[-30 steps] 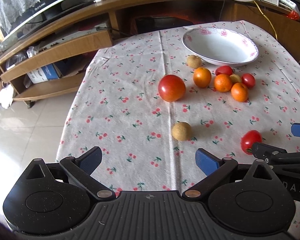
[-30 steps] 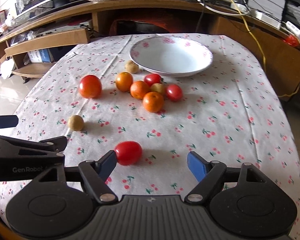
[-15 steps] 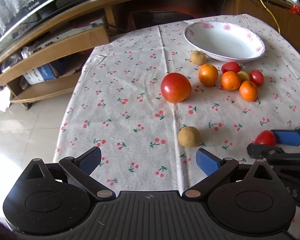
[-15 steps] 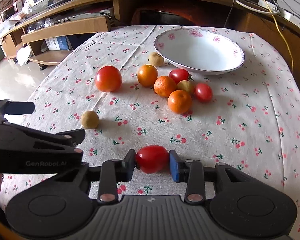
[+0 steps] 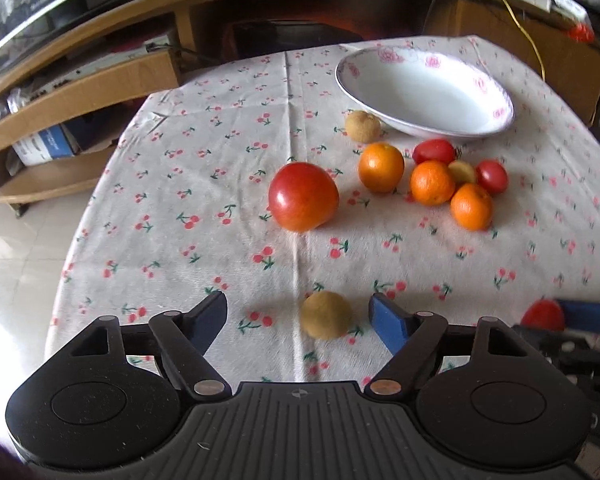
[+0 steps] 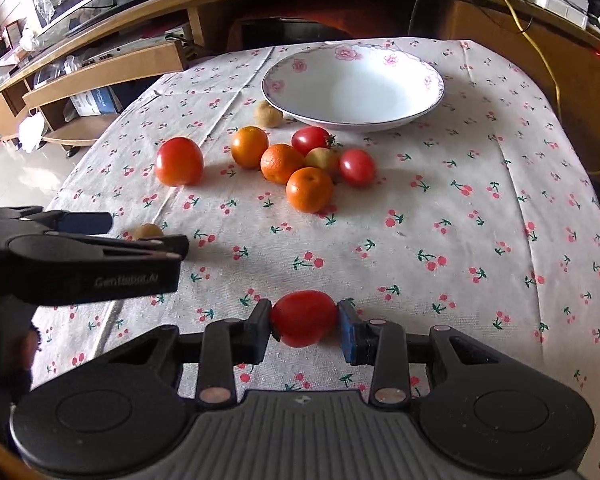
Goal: Organize fruits
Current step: 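Grasp the small brown round fruit with the left tool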
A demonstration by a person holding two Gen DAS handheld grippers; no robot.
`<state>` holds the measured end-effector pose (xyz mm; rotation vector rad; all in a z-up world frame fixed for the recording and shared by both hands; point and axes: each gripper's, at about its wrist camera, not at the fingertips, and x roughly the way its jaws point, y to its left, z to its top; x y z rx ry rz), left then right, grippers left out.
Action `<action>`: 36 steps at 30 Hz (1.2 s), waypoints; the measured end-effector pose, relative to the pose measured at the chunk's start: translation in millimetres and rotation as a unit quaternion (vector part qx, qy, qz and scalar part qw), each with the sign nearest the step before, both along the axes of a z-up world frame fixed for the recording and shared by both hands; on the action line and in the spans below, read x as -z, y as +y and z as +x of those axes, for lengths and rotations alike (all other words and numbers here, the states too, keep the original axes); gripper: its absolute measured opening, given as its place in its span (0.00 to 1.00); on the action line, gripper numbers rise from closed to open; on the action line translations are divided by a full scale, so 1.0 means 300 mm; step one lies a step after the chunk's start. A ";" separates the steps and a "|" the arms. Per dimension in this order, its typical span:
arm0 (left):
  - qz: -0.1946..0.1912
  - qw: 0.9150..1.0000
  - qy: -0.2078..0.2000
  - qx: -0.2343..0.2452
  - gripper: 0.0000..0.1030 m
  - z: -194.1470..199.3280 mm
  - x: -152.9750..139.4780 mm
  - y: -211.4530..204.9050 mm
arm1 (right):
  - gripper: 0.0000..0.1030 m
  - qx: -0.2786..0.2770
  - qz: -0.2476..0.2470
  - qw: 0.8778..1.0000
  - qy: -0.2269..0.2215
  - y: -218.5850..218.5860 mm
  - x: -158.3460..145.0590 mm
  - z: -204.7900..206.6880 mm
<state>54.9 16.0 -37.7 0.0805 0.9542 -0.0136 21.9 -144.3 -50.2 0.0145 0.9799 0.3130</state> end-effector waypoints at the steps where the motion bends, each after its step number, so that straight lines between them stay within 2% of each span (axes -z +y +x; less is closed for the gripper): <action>1: -0.008 1.000 -0.001 -0.003 0.80 0.001 0.002 0.006 | 0.35 0.000 0.002 1.000 0.001 -0.003 0.000 0.000; 4: -0.018 1.000 -0.006 -0.014 0.83 -0.007 0.011 0.014 | 0.35 0.000 0.004 1.000 0.001 -0.006 0.000 0.000; 6: -0.018 1.000 -0.006 -0.025 0.92 -0.009 0.018 0.022 | 0.35 -0.002 0.003 1.000 0.000 -0.005 0.002 0.001; 9: -0.021 0.999 0.002 -0.044 1.00 -0.010 0.027 0.039 | 0.35 -0.002 0.001 1.000 -0.001 -0.002 0.002 -0.001; 19: -0.022 0.999 -0.005 -0.046 1.00 -0.044 0.025 0.047 | 0.35 -0.003 0.000 1.000 0.001 -0.008 0.000 -0.007; 20: -0.024 0.999 -0.005 -0.044 0.97 -0.042 0.022 0.047 | 0.35 -0.002 0.001 1.000 0.002 -0.010 -0.001 -0.008; 22: -0.017 0.999 -0.015 -0.032 0.85 -0.046 0.011 0.037 | 0.35 -0.001 0.003 1.000 0.003 -0.014 -0.001 -0.008; 24: -0.023 1.000 -0.016 -0.012 0.68 -0.050 0.000 0.023 | 0.35 0.000 0.004 1.000 0.004 -0.016 -0.002 -0.009; 25: -0.025 1.000 -0.018 -0.007 0.66 -0.052 -0.004 0.017 | 0.35 0.000 0.005 1.000 0.005 -0.017 -0.002 -0.008; 28: -0.029 0.999 -0.019 0.009 0.49 -0.052 -0.010 -0.001 | 0.35 0.001 0.005 1.000 0.006 -0.018 -0.003 -0.007; 29: -0.036 0.999 -0.016 0.015 0.40 -0.051 -0.011 -0.003 | 0.35 0.001 0.005 1.000 0.006 -0.018 -0.003 -0.007; 36: -0.047 0.999 -0.009 0.019 0.32 -0.050 -0.019 -0.001 | 0.35 0.003 0.006 1.000 -0.003 -0.019 -0.022 -0.006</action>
